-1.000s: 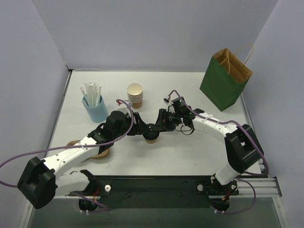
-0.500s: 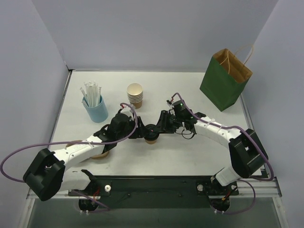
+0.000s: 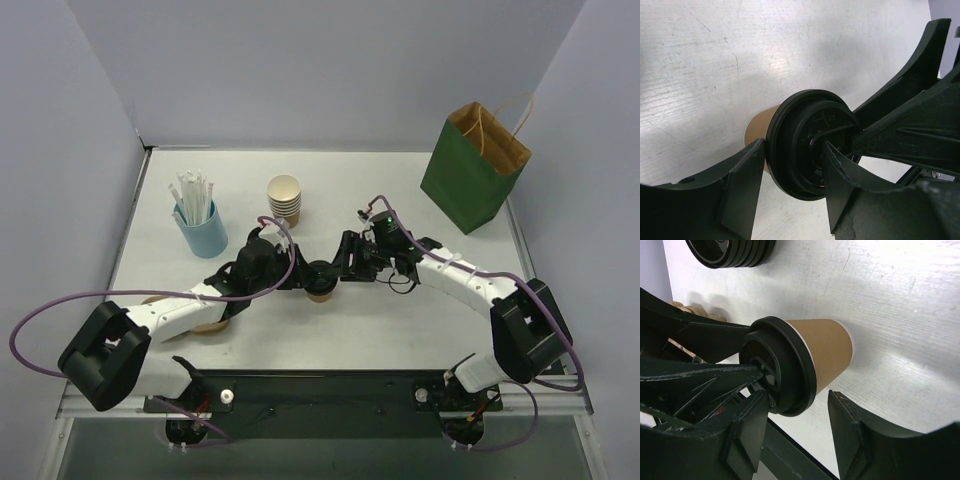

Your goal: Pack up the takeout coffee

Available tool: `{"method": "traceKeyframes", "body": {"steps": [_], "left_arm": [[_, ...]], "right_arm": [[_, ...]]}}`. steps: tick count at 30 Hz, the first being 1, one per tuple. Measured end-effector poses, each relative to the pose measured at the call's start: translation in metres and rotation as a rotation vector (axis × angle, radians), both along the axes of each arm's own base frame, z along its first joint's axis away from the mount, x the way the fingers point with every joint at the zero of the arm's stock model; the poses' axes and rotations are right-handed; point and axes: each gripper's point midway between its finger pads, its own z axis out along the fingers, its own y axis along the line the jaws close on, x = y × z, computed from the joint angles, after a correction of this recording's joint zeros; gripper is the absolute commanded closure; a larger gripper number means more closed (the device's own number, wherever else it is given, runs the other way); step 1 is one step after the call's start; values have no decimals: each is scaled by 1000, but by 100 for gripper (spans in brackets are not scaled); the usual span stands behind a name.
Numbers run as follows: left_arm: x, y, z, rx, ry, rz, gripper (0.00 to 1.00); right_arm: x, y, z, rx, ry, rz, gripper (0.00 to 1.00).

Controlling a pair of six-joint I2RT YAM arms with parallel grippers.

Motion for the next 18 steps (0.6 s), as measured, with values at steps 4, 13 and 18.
{"method": "traceKeyframes", "body": {"steps": [4, 13, 18], "left_arm": [[2, -2, -1, 2, -13, -10, 44], [6, -15, -2, -11, -61, -80, 44], [9, -22, -2, -19, -77, -110, 44]], "right_arm": [[6, -13, 10, 6, -10, -14, 49], [25, -44, 25, 47, -39, -44, 69], [23, -41, 18, 59, -9, -1, 69]]}}
